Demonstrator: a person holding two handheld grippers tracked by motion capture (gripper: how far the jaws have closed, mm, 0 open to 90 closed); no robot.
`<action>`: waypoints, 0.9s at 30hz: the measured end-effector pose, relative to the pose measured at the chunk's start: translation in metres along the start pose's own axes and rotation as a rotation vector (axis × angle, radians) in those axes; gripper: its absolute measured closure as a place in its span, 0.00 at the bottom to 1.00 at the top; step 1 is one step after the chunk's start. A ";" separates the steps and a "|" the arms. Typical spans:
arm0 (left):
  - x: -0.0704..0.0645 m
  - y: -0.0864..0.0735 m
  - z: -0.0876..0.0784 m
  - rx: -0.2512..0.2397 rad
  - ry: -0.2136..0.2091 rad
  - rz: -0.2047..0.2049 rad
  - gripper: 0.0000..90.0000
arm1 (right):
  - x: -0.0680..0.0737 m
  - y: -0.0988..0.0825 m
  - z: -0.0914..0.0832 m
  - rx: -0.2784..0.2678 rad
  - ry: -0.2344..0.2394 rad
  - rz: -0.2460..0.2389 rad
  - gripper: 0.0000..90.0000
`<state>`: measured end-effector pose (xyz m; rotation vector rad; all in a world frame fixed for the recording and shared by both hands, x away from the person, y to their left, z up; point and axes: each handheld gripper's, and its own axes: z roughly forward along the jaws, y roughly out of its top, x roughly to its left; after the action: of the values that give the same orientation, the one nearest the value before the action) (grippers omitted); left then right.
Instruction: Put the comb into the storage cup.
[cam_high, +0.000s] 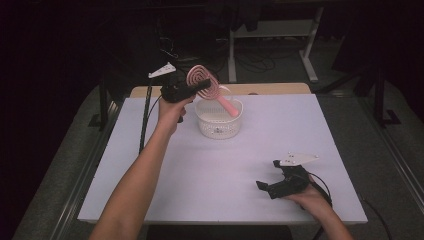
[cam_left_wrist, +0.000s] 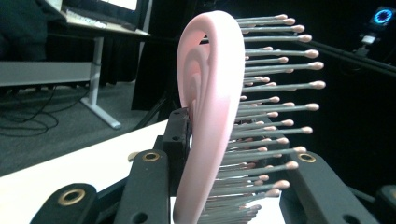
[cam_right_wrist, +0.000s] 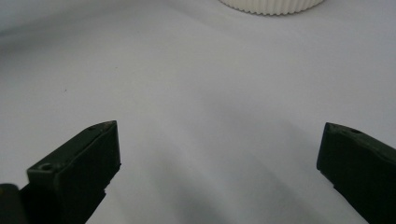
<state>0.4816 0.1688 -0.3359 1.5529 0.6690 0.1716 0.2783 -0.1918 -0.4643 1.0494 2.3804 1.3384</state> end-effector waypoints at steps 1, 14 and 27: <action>0.001 -0.002 0.001 0.003 0.002 -0.006 0.72 | 0.000 0.000 0.000 0.000 -0.001 0.001 0.00; 0.012 -0.025 0.010 0.051 0.031 -0.054 0.72 | 0.000 0.000 0.000 0.001 0.000 -0.004 0.00; 0.016 -0.038 0.015 0.075 0.037 -0.083 0.72 | 0.000 0.000 0.001 0.009 -0.001 -0.006 0.00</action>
<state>0.4906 0.1626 -0.3782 1.5934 0.7751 0.1145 0.2785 -0.1908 -0.4650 1.0435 2.3895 1.3262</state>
